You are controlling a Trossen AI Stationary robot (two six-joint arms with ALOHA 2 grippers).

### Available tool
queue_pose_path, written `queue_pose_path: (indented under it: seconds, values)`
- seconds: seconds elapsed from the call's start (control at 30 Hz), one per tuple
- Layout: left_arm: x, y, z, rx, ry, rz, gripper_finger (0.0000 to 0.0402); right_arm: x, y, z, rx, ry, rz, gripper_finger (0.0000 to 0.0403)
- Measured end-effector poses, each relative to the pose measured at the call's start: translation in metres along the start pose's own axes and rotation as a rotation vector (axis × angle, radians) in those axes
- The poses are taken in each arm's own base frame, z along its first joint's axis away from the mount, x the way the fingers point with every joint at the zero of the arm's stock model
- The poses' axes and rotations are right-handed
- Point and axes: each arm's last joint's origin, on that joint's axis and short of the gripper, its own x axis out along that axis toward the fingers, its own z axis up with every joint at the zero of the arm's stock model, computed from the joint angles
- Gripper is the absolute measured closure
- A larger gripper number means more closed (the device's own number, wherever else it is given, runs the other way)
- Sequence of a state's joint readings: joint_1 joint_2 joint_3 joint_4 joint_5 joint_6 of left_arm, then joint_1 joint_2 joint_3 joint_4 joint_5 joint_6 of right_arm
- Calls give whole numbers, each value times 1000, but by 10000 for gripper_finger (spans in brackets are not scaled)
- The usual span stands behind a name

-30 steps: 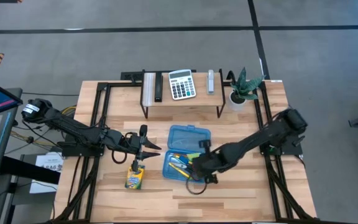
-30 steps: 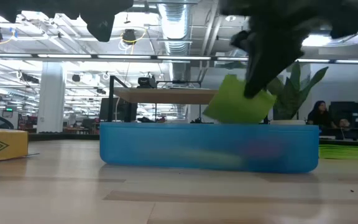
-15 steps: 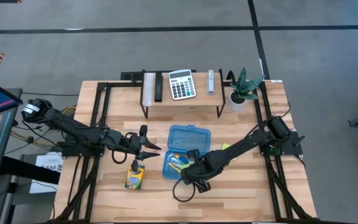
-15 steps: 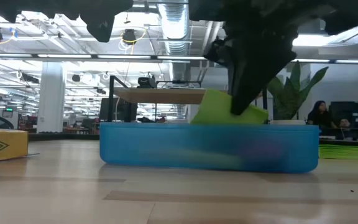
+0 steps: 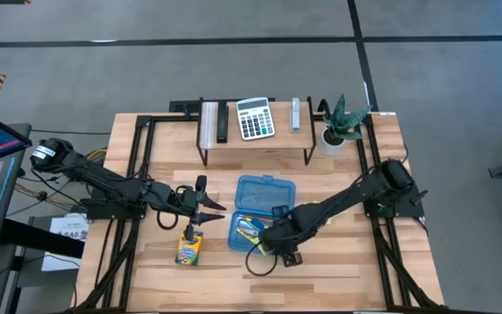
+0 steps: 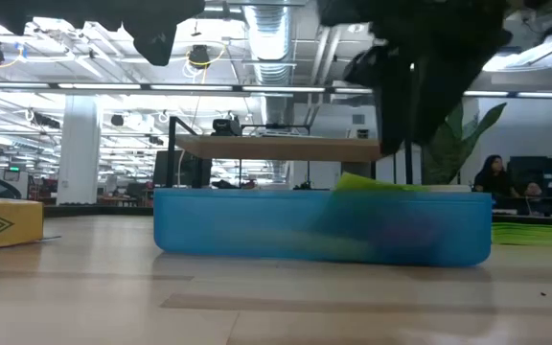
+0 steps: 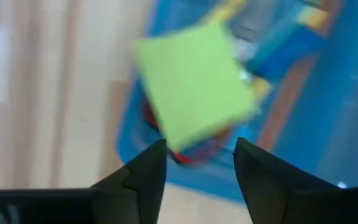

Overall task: Pack school essentials
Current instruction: Put the light green sticky notes into the supply box

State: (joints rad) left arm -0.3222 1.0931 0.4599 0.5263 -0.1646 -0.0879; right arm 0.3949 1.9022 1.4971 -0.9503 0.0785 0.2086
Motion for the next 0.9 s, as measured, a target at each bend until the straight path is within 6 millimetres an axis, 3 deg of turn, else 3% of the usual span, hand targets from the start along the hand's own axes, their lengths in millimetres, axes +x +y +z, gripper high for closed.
queue_pose_path:
  seconds: [0.13, 0.2, 0.53, 0.67, 0.9]
  values:
    - [1, 0, -1, 0, 7, -1, 313, -28, 1, -20, 48, -36, -132, 191]
    - [1, 0, -1, -3, 7, -2, 313, -33, 0, -36, 94, -57, -156, 195]
    - [1, 0, -1, -3, 5, -2, 313, -8, -16, -132, 380, -70, -154, 196]
    - [1, 0, -1, -3, 4, -2, 313, 6, -19, -148, 417, -22, -181, 191]
    - [1, 0, -1, -3, 3, 0, 313, 18, -19, -154, 421, -55, -162, 191]
